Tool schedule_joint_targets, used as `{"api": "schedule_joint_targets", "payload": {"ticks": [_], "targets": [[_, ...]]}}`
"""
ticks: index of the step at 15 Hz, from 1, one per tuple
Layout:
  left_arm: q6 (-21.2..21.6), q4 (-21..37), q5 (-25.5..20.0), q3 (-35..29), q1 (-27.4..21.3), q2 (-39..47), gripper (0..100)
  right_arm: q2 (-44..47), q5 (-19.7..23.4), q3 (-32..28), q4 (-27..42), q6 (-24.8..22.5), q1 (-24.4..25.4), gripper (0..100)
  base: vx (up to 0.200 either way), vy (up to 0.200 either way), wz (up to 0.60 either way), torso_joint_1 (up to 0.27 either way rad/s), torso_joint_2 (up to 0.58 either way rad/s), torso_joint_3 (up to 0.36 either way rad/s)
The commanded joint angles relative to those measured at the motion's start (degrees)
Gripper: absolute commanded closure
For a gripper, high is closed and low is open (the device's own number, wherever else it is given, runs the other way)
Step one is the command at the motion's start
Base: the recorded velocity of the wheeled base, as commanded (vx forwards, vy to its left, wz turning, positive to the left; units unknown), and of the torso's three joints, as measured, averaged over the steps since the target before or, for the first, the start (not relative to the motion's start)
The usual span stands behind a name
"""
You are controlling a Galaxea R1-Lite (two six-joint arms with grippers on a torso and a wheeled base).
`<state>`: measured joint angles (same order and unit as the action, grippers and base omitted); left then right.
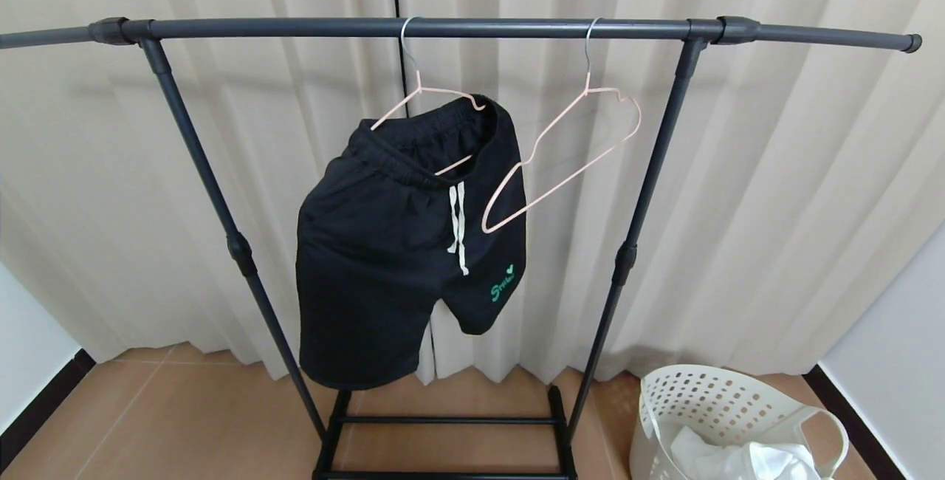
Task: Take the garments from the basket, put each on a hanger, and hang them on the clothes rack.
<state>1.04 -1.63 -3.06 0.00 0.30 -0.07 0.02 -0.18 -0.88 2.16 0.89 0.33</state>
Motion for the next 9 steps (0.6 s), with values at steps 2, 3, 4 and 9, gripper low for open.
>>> {"api": "schedule_joint_targets", "payload": {"ticks": [2,3,4,9], "targets": [[0.02,-0.04,-0.02,0.00,0.05,0.07,0,-0.02,0.01,0.00,-0.05,-0.10,0.02,0,0.000,0.000,0.00,-0.181,0.53,0.352],[0.02,-0.04,-0.02,0.00,0.05,0.07,0,-0.02,0.01,0.00,-0.05,-0.10,0.02,0,0.000,0.000,0.00,-0.159,0.51,0.334],[0.02,-0.04,-0.02,0.00,0.05,0.07,0,-0.02,0.01,0.00,-0.05,-0.10,0.02,0,0.000,0.000,0.00,-0.159,0.51,0.354],[0.11,-0.04,0.16,0.00,0.05,0.07,0,-0.02,-0.26,0.00,-0.05,0.16,0.02,0,0.000,0.000,0.00,-0.123,0.48,0.359]]}}
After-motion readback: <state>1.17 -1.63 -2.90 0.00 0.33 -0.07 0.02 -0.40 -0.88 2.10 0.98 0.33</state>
